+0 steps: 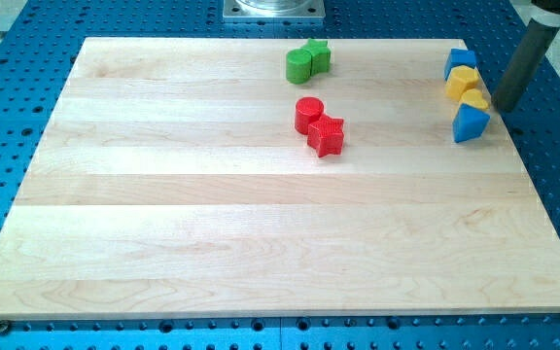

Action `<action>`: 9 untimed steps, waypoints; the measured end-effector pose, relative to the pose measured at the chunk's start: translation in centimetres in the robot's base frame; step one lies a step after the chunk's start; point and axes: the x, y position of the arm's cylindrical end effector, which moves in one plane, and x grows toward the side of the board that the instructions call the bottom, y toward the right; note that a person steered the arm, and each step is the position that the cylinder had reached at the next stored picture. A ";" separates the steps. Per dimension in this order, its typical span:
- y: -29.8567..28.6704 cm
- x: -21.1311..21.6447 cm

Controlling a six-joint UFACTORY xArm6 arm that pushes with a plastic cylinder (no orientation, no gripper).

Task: Push the yellow hexagon into the green star

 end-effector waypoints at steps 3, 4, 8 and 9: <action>2.5 0.0; 2.9 0.0; 2.9 0.5; 2.8 0.6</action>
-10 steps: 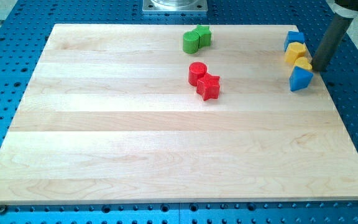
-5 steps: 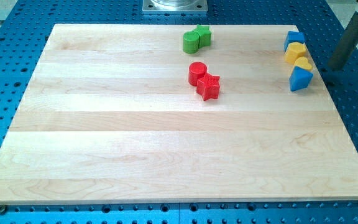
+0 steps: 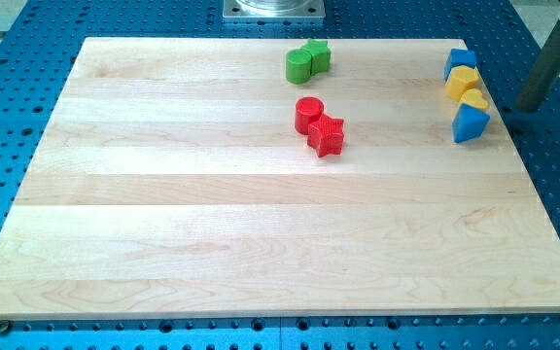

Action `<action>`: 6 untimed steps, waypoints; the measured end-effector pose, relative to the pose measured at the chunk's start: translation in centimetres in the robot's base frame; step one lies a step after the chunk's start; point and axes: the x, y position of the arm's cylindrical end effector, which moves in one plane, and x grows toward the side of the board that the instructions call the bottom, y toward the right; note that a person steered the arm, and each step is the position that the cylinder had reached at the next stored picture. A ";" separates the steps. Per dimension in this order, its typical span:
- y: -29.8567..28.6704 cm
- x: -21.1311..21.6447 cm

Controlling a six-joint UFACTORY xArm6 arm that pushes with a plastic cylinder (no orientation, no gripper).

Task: Push the yellow hexagon into the green star

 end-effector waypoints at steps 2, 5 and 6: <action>0.0 -0.2; 0.0 -0.5; 0.1 -0.5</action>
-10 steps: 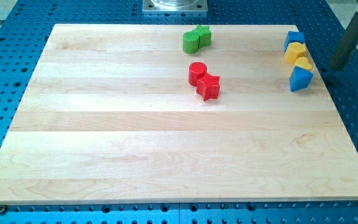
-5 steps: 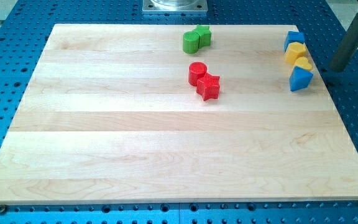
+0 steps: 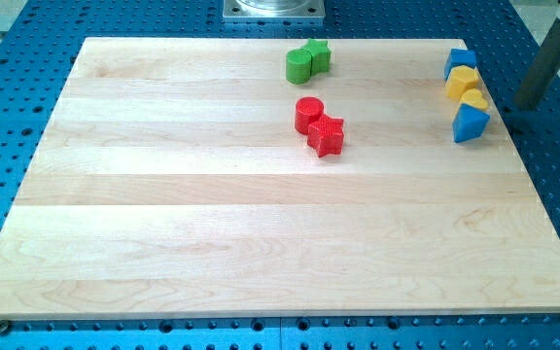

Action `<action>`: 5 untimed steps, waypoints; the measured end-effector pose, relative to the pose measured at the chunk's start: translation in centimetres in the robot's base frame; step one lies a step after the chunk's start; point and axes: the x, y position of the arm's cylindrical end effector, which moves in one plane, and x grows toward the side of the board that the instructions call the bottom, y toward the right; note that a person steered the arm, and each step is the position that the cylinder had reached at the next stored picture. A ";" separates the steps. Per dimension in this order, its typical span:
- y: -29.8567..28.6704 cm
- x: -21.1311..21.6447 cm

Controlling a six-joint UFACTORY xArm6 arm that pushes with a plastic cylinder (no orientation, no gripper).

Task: Push the yellow hexagon into the green star

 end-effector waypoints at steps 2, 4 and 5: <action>-1.8 -2.5; -10.6 -4.5; -9.3 -2.8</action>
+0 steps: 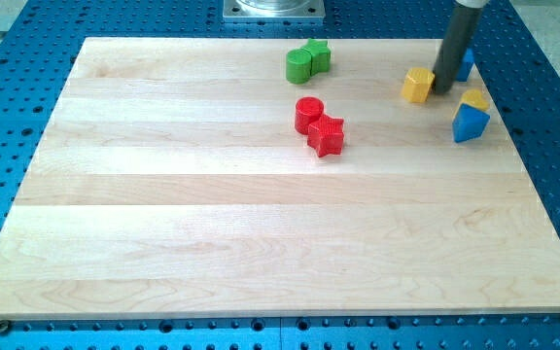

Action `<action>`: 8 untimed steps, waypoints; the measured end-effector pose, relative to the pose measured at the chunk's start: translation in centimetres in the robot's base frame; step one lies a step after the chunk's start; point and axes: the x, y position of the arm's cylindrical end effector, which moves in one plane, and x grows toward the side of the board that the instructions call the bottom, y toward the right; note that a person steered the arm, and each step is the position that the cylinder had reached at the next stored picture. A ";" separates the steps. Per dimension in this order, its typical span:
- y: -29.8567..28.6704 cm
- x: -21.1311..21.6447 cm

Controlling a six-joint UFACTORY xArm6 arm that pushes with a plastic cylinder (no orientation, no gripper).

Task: Push the yellow hexagon into the green star

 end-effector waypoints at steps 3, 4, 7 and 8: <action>-6.7 -1.0; -8.0 -2.0; -10.1 -5.3; -11.4 -5.3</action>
